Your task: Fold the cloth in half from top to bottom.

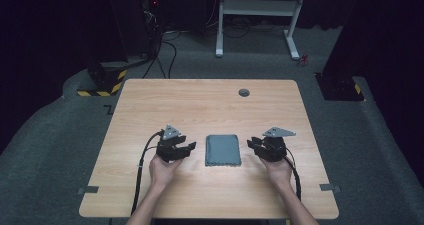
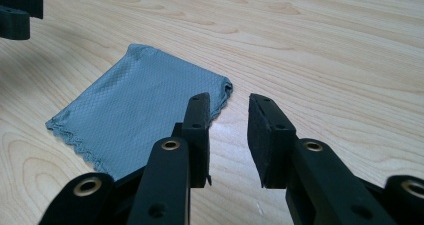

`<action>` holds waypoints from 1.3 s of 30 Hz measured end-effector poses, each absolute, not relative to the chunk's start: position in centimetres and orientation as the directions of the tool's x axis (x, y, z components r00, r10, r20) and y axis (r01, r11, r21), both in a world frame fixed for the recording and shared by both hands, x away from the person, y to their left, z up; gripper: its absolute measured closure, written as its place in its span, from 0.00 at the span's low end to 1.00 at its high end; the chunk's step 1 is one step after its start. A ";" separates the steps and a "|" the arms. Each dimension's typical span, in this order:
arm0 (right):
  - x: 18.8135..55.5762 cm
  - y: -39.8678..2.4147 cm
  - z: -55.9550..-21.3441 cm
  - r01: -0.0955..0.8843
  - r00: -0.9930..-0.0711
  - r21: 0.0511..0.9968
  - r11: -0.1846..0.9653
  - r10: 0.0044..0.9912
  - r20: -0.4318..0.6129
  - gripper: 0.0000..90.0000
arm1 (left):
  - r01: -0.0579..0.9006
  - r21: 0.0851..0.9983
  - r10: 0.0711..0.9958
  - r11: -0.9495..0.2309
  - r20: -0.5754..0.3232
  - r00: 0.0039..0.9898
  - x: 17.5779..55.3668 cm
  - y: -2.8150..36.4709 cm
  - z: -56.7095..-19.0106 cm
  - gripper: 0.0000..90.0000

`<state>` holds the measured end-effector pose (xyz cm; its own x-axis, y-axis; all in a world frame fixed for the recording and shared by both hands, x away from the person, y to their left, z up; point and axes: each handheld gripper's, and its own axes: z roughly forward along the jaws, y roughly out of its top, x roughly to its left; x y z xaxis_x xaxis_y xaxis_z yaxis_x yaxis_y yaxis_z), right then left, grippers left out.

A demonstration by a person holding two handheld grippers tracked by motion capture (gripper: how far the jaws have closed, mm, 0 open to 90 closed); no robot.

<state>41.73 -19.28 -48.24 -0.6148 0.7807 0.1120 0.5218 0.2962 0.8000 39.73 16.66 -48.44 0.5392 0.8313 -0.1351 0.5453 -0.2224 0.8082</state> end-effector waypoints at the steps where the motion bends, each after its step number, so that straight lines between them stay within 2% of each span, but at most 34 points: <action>1: 41.6 -19.4 -48.2 0.521 -0.615 0.801 0.295 0.780 0.113 0.78 | 0.545 0.807 0.830 -0.225 -0.134 0.541 39.6 16.8 -48.5 0.52; 13: 40.0 -21.6 -48.4 0.527 -0.590 0.814 0.246 0.795 0.141 0.77 | 0.549 0.807 0.838 -0.218 -0.134 0.529 38.4 17.8 -48.7 0.47; 39: 37.2 -23.9 -48.9 0.515 -0.575 0.829 0.219 0.806 0.145 0.75 | 0.546 0.819 0.858 -0.179 -0.142 0.494 35.1 20.1 -50.0 0.45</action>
